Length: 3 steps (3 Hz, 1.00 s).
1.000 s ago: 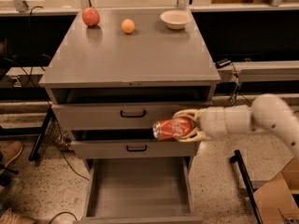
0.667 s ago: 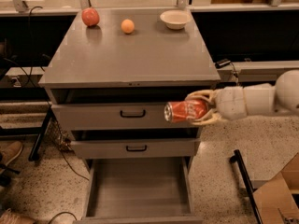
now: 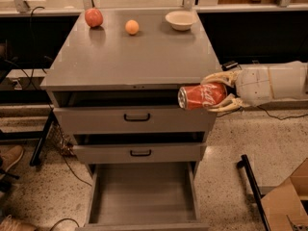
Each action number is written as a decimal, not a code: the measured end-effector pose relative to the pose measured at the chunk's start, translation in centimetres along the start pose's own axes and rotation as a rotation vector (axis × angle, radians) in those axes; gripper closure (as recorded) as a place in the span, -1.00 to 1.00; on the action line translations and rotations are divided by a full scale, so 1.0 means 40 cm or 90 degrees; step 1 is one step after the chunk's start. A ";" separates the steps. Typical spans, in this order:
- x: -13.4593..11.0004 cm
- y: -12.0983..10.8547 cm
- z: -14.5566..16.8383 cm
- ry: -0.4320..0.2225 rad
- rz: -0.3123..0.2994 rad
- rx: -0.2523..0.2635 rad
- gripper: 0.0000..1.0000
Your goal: Pick coke can from bottom drawer and place on counter
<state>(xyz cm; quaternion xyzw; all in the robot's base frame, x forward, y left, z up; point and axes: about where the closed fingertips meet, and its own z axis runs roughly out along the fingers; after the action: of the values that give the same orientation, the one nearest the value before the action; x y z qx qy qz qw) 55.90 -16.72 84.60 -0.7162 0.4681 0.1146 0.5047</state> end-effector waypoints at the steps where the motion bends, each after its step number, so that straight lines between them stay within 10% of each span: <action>1: -0.006 -0.032 0.021 -0.006 -0.001 -0.006 1.00; 3: -0.037 -0.226 0.072 -0.031 0.026 -0.036 1.00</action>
Offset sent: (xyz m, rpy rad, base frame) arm 0.0857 0.0412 0.0723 0.0610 0.0389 0.0816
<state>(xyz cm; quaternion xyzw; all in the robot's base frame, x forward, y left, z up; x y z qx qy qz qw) 63.10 -13.03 89.77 -0.7173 0.4667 0.1555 0.4934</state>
